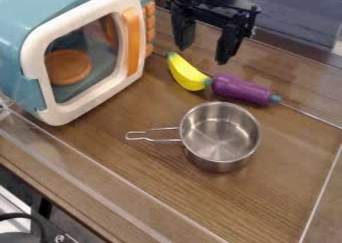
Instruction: Put the eggplant in the silver pot
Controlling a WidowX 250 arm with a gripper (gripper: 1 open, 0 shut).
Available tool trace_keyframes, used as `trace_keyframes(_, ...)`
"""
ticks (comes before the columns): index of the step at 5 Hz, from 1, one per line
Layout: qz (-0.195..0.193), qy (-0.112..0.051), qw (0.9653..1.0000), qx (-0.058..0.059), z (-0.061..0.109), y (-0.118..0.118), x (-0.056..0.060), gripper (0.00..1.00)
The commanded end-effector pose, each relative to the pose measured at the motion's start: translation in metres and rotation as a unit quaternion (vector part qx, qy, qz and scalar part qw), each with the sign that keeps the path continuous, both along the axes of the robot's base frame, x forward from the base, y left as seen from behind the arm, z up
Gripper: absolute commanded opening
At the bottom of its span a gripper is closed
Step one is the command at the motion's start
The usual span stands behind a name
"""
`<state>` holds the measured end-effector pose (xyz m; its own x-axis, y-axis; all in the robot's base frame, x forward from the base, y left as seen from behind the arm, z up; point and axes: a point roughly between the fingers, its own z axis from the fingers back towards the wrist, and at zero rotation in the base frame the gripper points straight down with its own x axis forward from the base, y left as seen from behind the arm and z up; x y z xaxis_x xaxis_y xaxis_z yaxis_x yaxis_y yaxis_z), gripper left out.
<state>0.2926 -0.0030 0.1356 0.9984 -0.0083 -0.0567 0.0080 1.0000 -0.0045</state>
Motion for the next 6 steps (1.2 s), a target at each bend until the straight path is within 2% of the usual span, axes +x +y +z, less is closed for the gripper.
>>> trace_keyframes(1, -0.038, 0.002, 0.9993, 0.001, -0.007, -0.002, 0.006, 1.00)
trace_keyframes(2, -0.081, -0.007, 0.9967, 0.003, -0.016, -0.007, 0.018, 1.00)
trace_keyframes(3, -0.101, -0.018, 0.9947, 0.004, -0.025, -0.013, 0.028, 1.00)
trace_keyframes(6, -0.135, -0.027, 0.9904, 0.005, -0.046, -0.020, 0.050, 1.00)
